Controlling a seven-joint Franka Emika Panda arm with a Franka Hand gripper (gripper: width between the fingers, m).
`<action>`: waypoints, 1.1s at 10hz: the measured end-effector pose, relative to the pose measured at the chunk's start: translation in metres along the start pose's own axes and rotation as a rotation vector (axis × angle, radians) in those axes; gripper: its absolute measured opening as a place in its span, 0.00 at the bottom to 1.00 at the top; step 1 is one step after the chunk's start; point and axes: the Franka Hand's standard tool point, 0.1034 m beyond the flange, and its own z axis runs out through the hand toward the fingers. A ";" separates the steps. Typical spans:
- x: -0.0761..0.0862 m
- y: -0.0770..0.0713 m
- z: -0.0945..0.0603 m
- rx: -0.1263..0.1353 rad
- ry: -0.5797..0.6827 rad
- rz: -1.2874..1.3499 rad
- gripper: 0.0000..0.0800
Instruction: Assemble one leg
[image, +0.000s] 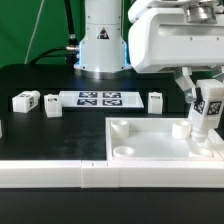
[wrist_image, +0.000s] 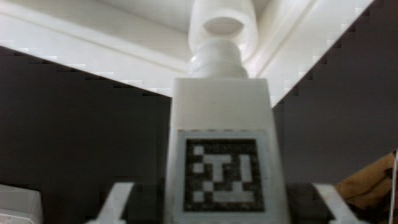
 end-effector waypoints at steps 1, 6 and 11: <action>-0.004 -0.001 0.006 0.001 -0.004 0.002 0.36; -0.014 -0.007 0.017 0.004 0.002 0.001 0.36; -0.022 -0.007 0.021 -0.008 0.049 0.007 0.36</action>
Offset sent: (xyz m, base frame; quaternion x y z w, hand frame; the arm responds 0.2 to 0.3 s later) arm -0.0010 0.0039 -0.0094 -0.0083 0.0129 0.0108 0.9998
